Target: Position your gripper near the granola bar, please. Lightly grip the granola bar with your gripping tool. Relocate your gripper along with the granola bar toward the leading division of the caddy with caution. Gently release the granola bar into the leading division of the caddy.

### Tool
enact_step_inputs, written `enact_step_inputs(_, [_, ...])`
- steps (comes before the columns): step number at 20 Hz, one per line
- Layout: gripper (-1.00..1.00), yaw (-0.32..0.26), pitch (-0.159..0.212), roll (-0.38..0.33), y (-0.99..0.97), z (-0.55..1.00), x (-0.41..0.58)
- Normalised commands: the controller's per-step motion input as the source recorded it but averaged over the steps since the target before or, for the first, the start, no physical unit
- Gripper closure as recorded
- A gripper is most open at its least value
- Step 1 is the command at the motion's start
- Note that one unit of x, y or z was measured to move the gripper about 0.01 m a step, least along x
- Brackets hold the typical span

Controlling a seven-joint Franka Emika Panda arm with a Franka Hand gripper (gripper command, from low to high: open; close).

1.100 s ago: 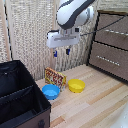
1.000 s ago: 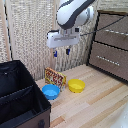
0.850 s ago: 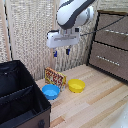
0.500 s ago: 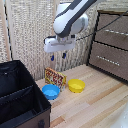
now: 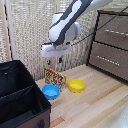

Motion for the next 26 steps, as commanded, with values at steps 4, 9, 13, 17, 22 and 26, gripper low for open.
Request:
enact_step_inputs(4, [-1.00,0.031,0.027,0.000,0.00,-0.33,0.257])
enact_step_inputs(9, [-1.00,0.026,0.046,-0.003,0.00,-0.36,0.155])
enact_step_inputs(13, [-1.00,0.009,0.103,-0.047,0.08,-0.24,0.007])
enact_step_inputs(17, [1.00,0.000,0.058,-0.014,0.01,-0.01,0.006])
enact_step_inputs(22, [1.00,-0.001,0.004,0.000,0.01,0.00,0.003])
enact_step_inputs(26, [1.00,0.000,0.000,0.000,0.00,0.00,0.000])
